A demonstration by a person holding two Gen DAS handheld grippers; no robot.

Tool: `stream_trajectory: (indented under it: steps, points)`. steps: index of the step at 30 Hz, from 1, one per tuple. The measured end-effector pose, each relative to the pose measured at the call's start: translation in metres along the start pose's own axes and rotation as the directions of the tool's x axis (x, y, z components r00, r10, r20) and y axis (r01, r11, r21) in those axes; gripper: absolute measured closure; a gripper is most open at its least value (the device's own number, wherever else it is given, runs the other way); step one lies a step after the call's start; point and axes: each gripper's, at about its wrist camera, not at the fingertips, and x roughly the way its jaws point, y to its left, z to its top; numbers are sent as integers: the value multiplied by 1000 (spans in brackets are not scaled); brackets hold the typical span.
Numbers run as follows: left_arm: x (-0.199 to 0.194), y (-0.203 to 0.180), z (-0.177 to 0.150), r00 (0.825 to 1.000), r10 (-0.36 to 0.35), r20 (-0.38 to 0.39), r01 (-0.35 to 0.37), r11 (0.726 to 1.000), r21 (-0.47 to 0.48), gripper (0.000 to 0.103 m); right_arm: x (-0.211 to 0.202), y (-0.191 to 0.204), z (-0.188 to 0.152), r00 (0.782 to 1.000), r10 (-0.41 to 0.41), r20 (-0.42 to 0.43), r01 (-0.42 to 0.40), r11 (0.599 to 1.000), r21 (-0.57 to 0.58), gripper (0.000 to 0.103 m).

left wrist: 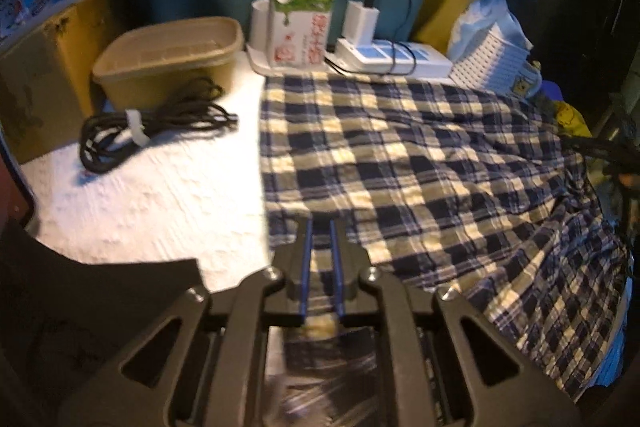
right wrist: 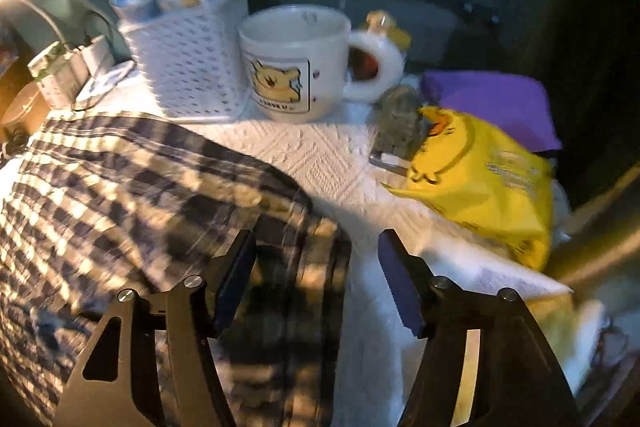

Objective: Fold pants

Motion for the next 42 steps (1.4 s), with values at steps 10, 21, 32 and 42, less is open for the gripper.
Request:
stream_trajectory:
  steps: [10,21,32,42]
  points:
    - [34,-4,0,998,-20,-67,19,1000,-15,89,19,31,13,988,-127,90,141,975,-171,76]
    - [28,-2,16,999,-21,-38,21,1000,-13,89,5,26,31,978,-160,135,173,981,-90,45]
    - [28,-8,-10,997,-42,-66,45,998,33,89,-41,85,-60,999,3,35,7,961,-277,38]
    - [-29,-15,-18,999,-5,34,3,999,51,87,-79,47,-120,995,-92,49,99,978,-184,38]
